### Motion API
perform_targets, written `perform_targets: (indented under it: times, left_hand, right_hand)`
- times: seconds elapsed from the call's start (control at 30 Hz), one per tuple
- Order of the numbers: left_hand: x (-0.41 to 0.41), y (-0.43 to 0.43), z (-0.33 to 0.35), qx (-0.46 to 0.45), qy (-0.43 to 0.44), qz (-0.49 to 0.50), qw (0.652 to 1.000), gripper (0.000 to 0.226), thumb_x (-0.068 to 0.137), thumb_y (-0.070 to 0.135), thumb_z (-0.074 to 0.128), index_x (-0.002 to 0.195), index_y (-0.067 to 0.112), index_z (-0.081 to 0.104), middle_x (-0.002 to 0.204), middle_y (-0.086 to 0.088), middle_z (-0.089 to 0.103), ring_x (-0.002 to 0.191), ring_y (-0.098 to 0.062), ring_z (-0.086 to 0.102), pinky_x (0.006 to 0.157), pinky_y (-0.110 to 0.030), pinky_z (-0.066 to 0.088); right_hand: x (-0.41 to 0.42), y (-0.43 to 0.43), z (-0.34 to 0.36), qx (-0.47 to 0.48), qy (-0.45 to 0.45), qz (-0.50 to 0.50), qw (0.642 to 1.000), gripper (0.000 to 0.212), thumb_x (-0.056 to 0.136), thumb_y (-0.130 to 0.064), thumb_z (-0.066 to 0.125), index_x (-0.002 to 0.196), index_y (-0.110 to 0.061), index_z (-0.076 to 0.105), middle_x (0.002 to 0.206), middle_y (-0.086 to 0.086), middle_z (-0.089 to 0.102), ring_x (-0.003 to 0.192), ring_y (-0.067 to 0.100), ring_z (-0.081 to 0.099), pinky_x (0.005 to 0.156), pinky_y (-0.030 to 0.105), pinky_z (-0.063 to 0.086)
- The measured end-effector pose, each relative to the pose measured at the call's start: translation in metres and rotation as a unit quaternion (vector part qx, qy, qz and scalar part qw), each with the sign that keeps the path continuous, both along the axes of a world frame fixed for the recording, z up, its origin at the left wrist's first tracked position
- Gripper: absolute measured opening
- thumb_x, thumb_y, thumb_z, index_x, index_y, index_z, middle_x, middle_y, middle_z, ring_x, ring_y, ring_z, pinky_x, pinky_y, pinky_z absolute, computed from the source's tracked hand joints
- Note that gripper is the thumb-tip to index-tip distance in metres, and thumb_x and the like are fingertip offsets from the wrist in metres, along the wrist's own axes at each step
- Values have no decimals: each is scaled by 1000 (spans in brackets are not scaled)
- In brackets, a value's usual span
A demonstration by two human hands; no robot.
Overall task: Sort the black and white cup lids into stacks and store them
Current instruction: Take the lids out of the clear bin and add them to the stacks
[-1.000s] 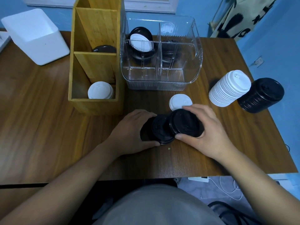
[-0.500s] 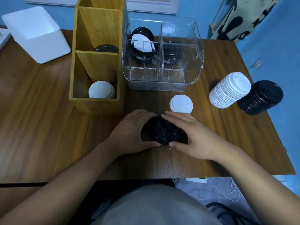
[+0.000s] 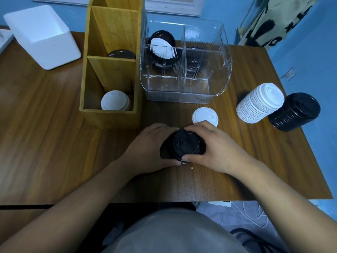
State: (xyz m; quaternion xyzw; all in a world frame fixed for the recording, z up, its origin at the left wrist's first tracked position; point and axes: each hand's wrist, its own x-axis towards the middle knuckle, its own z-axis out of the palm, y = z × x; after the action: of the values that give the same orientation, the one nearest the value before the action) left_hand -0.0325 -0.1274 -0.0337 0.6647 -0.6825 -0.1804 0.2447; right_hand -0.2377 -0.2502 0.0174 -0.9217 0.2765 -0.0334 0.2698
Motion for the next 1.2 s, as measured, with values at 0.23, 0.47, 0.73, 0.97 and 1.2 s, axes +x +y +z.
perform_targets:
  times: [0.23, 0.47, 0.73, 0.97, 1.2]
  left_hand:
    - [1, -1, -5, -15, -7, -7, 1000, 97, 74, 79, 68, 147, 17, 51, 144, 4, 55, 136, -14, 42, 113, -33, 36]
    - [2, -3, -2, -4, -5, 0, 1000, 96, 75, 79, 63, 147, 17, 52, 148, 1, 50, 141, -15, 35, 113, -31, 28]
    - [2, 1, 2, 5, 13, 38, 999, 93, 82, 74, 65, 153, 20, 42, 149, 3, 48, 140, -11, 36, 115, -30, 33]
    - [2, 0, 8, 28, 26, 60, 997, 97, 82, 70, 68, 159, 27, 29, 157, 8, 37, 143, -3, 25, 116, -21, 24]
    - [1, 0, 7, 17, 45, 89, 995, 88, 87, 64, 66, 158, 33, 24, 160, 13, 33, 139, 11, 18, 117, -14, 18]
  right_hand:
    - [4, -2, -1, 9, 13, 6, 1000, 81, 72, -62, 79, 139, -26, 54, 125, -15, 51, 115, 4, 52, 96, 21, 44]
    - [4, -5, -3, 4, 19, 4, 1000, 88, 63, -82, 61, 134, -31, 53, 118, -16, 51, 111, 5, 53, 88, 34, 51]
    - [15, -36, 38, -2, 21, 68, 997, 62, 87, -61, 60, 142, -33, 53, 130, -14, 56, 114, 2, 54, 97, 26, 49]
    - [60, -77, 83, -59, -85, 77, 992, 28, 97, -32, 64, 123, -23, 69, 107, -17, 69, 90, -1, 64, 79, 15, 52]
    - [116, -112, 94, -137, -81, 77, 984, 21, 100, -28, 61, 116, -23, 72, 105, -11, 69, 93, 7, 62, 85, 28, 51]
